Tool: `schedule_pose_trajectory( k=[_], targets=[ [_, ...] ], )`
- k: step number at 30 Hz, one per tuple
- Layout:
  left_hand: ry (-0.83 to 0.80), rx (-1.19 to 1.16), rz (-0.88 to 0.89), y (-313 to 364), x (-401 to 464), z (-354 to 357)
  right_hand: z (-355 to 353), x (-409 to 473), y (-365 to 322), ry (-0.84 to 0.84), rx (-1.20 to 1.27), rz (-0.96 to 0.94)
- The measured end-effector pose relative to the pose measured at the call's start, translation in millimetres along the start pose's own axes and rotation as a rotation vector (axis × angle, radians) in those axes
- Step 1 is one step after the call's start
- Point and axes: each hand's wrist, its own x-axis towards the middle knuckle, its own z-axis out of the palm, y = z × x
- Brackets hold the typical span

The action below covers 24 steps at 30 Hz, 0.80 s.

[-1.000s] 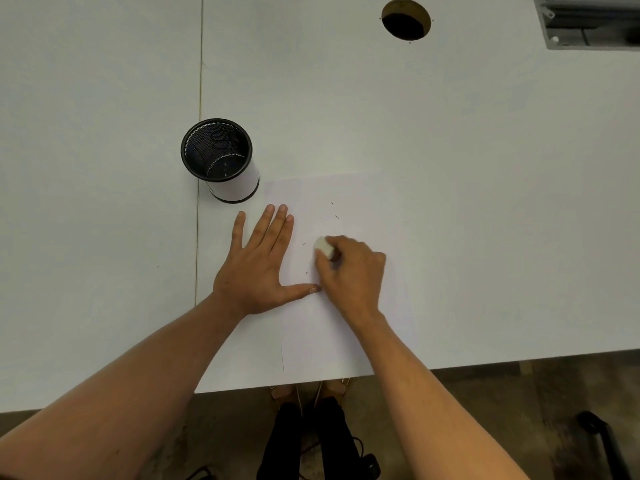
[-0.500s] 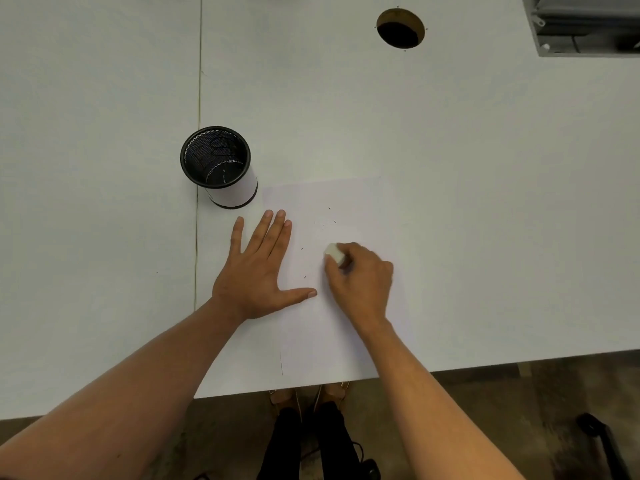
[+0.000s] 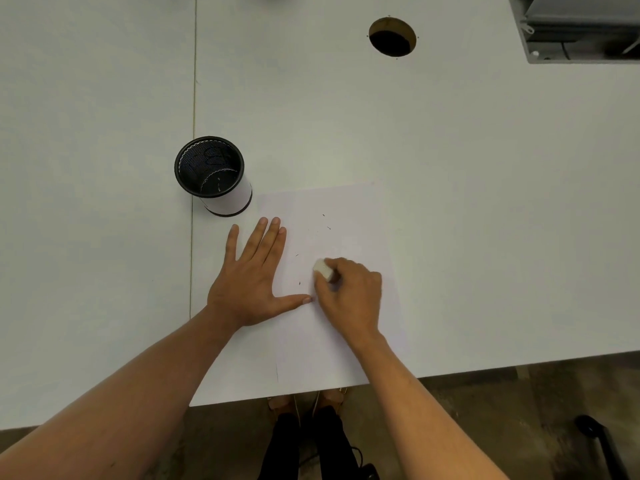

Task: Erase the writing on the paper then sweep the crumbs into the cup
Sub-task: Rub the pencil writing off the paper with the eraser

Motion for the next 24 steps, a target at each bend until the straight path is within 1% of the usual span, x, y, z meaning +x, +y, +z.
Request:
schedule_pose_trajectory(
  k=[3,5,7,9,11,13,15,19,22,24],
  targets=[
    [-0.014,0.011,-0.007,-0.4,0.9,0.2,-13.8,8.1,12.9,0.097,0.042,0.117],
    [-0.018,0.010,-0.011,-1.0,1.3,0.4,-16.1,11.4,12.5,0.138,0.074,0.152],
    [-0.020,0.008,-0.011,-0.7,0.9,0.3,-11.8,13.8,6.9,0.114,0.103,0.114],
    [-0.012,0.000,-0.006,0.0,0.9,0.0,-2.4,17.0,-3.9,0.037,0.114,0.043],
    [-0.002,-0.014,0.001,-0.1,0.7,-0.4,8.2,20.8,-15.8,-0.031,0.073,-0.028],
    [0.000,-0.012,0.004,-0.2,0.5,-0.1,10.7,27.3,-18.3,-0.042,0.018,-0.039],
    [-0.005,-0.001,-0.003,-0.9,1.0,0.5,3.5,34.7,-8.2,0.001,0.004,0.034],
    [-0.008,-0.001,-0.007,-0.7,1.4,0.9,-15.2,42.2,15.7,0.152,0.044,0.178],
    [-0.004,-0.011,-0.012,-1.0,1.3,1.2,-19.3,43.2,19.8,0.175,0.107,0.219],
    [-0.011,-0.010,-0.013,-0.7,1.1,0.7,-19.2,38.1,22.9,0.147,0.152,0.188]
  ],
)
